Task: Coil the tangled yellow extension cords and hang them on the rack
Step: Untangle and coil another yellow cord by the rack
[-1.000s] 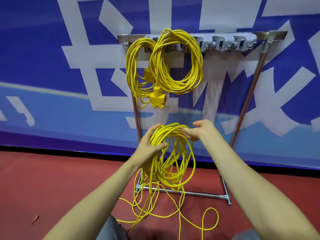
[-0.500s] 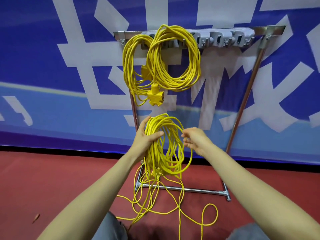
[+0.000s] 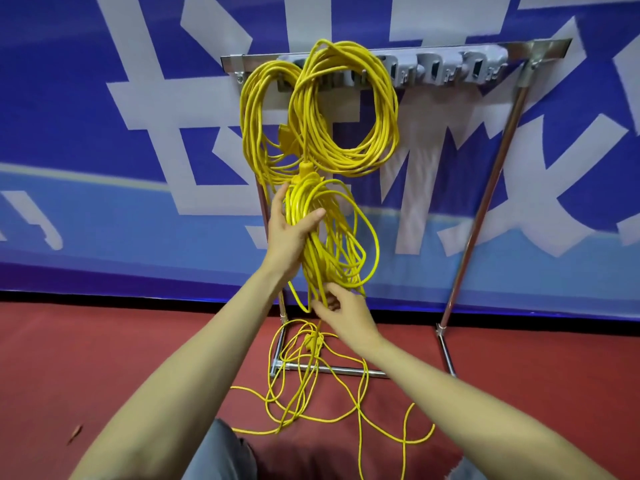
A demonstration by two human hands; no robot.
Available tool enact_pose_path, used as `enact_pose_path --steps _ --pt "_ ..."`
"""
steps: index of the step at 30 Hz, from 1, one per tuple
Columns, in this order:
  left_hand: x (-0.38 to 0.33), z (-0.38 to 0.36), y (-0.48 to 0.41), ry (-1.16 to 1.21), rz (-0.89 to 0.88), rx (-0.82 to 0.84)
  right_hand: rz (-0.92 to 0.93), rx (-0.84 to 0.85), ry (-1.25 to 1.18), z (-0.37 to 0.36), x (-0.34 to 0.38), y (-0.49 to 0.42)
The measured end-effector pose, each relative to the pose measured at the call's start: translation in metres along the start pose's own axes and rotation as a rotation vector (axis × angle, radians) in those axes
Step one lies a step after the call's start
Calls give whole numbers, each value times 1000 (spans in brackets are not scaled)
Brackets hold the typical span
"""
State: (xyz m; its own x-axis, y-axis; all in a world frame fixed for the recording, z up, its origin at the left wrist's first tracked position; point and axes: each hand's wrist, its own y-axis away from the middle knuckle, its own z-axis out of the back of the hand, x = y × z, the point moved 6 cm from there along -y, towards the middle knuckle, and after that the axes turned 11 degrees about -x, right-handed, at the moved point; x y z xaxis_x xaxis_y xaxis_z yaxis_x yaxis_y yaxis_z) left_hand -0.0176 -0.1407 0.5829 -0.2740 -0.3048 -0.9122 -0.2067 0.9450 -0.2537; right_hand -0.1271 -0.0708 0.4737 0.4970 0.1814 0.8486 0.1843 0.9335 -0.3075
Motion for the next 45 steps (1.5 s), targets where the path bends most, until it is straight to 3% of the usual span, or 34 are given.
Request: enact_pose_path --steps 5,8,12,20,29,32,35,38,42,45 --pt "-24 -5 -7 99 42 91 145 -140 -30 18 -8 5" --pt "-36 -11 -9 104 50 152 153 -66 47 13 -23 9" --pt "-53 -14 -16 154 65 246 5 67 225 18 -80 7" --pt "-62 -9 -18 187 120 401 -318 102 453 87 -146 -46" --pt "-56 -1 -13 -41 109 455 -519 -25 267 129 -141 -76" --pt "-46 7 -10 -121 95 457 -598 88 292 133 -138 -72" --pt "-35 16 -10 -135 84 374 -787 179 137 130 -133 -56" --pt "-28 20 -9 -159 14 277 -954 161 -119 124 -118 -47" --pt "-19 15 1 -222 -64 244 -1101 36 -715 107 -74 -57" --pt "-11 9 13 -255 -114 233 -1173 37 -1087 87 -29 -67"
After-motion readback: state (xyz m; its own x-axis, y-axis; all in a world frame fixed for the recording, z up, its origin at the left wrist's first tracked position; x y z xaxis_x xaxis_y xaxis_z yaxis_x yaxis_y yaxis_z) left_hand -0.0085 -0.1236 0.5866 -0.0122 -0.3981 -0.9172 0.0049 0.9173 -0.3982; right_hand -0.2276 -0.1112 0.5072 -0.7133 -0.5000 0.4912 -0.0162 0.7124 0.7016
